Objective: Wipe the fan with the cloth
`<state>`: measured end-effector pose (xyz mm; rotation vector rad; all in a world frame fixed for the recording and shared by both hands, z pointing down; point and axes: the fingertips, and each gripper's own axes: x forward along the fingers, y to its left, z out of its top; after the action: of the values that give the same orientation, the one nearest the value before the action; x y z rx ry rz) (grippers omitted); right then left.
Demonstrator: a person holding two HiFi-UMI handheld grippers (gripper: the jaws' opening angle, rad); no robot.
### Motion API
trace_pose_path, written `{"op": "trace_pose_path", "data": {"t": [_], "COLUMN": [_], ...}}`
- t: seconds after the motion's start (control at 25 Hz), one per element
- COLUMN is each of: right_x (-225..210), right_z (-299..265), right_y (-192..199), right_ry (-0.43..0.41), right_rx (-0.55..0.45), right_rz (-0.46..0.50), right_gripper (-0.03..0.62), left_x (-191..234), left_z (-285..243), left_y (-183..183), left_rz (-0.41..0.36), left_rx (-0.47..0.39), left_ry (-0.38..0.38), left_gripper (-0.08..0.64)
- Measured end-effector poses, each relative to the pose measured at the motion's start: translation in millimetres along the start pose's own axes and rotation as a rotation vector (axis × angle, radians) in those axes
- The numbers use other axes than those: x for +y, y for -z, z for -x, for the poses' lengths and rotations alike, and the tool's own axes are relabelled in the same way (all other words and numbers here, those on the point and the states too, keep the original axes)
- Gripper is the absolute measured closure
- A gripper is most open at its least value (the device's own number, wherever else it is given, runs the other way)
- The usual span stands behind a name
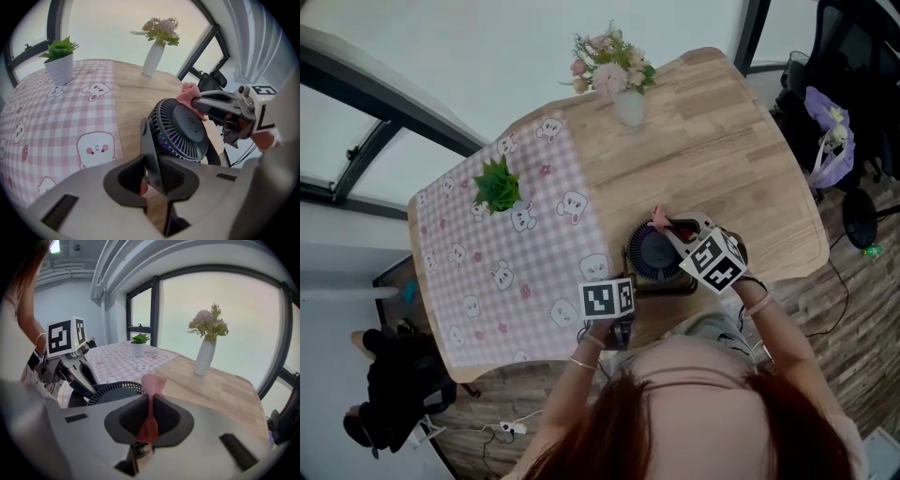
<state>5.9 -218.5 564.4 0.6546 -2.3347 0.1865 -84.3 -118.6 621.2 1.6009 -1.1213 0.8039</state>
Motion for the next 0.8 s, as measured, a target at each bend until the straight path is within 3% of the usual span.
{"op": "trace_pose_path", "data": {"t": [0.24, 0.8], "right_x": [-0.8, 1.4], "right_z": [-4.3, -0.8], "right_y": [3.4, 8.6], "right_ry": [-0.008, -0.002], "right_rx": [0.005, 0.013], "right_rz": [-0.003, -0.008], "right_gripper": [0.563, 0.563], "left_x": [1.7, 4.5], "left_z": [0.4, -1.2], "left_y": [0.2, 0.3], "left_rz": [0.081, 0.186], "left_rx": [-0.010, -0.045], "left_ry": [-0.013, -0.041], "left_gripper": [0.499, 0.503]}}
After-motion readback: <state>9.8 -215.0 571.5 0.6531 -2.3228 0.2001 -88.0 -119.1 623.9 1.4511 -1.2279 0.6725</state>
